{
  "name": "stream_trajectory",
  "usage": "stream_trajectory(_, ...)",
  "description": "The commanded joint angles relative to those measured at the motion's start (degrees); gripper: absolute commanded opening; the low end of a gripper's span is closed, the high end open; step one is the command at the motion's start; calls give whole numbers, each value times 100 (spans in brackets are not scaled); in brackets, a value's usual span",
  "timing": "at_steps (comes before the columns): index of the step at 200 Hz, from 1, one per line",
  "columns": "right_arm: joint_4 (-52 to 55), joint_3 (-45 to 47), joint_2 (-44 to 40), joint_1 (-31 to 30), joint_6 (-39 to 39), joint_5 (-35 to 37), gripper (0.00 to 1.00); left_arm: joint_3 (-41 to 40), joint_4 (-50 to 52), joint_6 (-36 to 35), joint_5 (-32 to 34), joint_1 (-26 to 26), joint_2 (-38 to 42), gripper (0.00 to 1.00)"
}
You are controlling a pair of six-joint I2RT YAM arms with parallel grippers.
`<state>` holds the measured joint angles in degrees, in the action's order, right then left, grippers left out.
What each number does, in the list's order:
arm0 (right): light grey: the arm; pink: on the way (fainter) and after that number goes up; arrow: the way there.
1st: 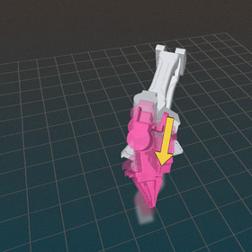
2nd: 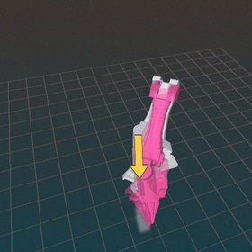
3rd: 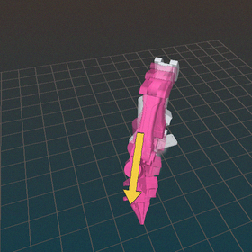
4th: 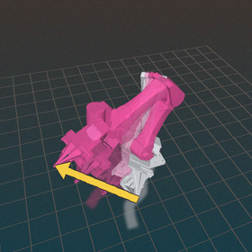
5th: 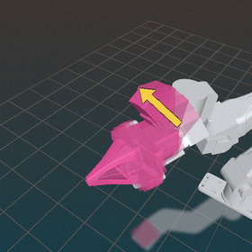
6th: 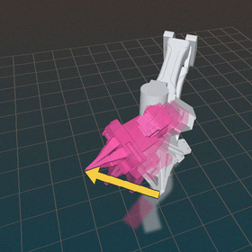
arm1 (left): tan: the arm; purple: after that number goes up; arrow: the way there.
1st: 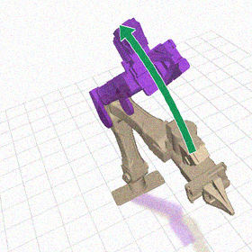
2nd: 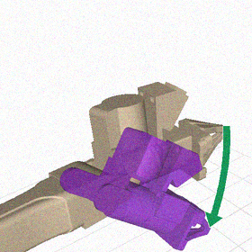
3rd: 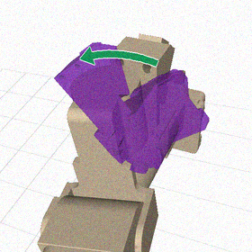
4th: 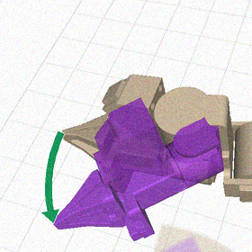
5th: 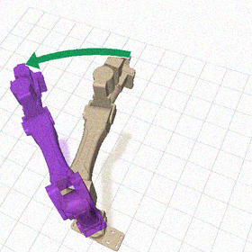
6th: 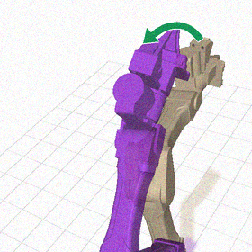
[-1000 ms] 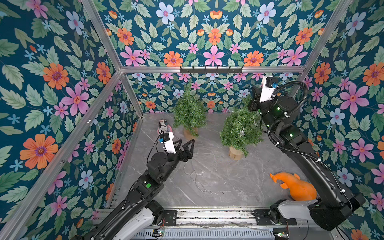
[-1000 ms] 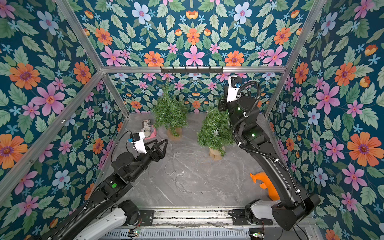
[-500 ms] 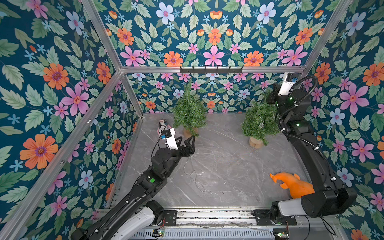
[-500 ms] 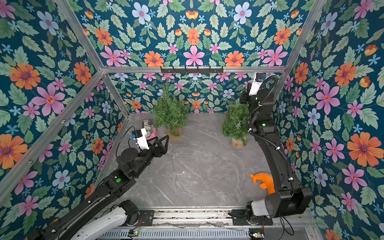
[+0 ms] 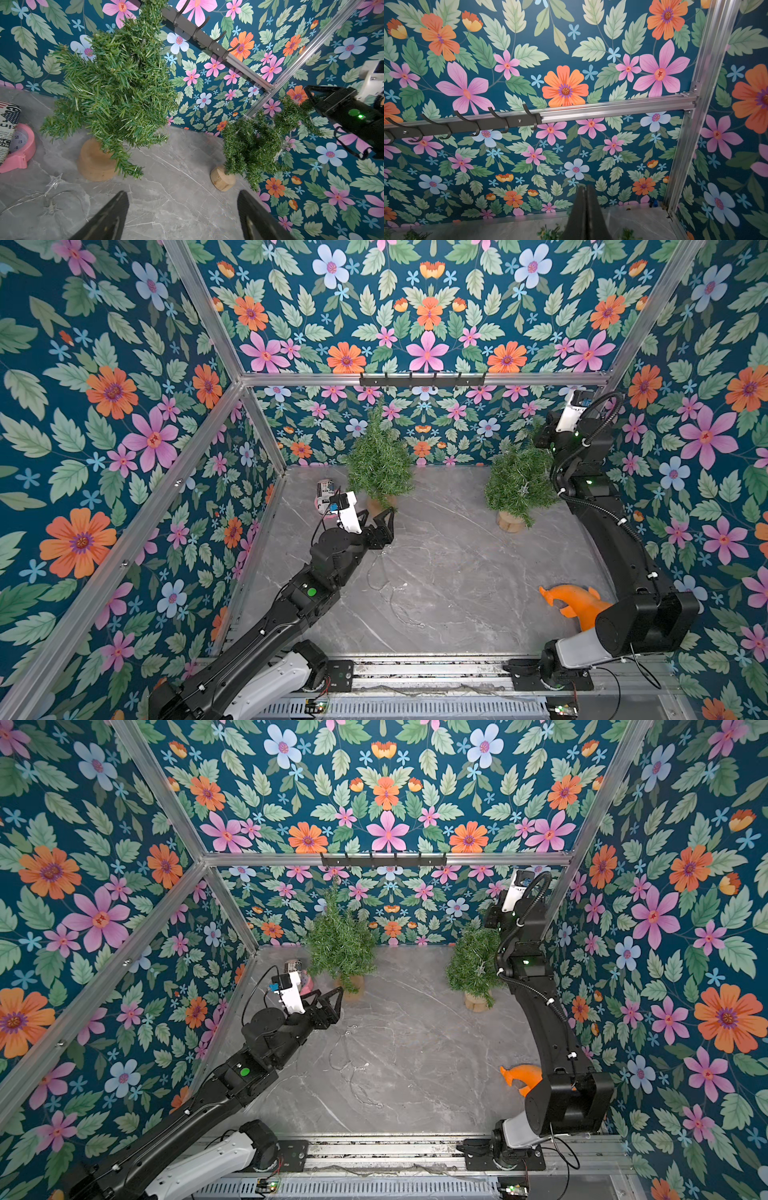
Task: Wrap string light around the christmas tree
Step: Place the christmas tree at the center of the board.
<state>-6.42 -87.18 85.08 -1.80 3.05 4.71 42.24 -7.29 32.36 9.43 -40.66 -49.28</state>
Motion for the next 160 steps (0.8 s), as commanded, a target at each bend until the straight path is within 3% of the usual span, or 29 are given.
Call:
stream_trajectory(1,-545,157,-146,-9,12,85,0,-12,30,-90,-55,2,95,85)
stream_trajectory(24,-416,210,-202,-6,29,90,11,1,163,-57,-56,-1,186,85)
stream_trajectory(50,-282,219,-310,-12,65,-48,33,35,352,15,-96,-1,289,85)
stream_trajectory(69,-126,148,-423,-11,119,-100,59,69,513,34,-92,0,378,85)
stream_trajectory(101,166,28,-729,-8,273,-323,83,116,778,17,-23,5,574,86)
stream_trajectory(160,678,103,-1908,-12,713,-496,96,191,1386,33,310,3,911,86)
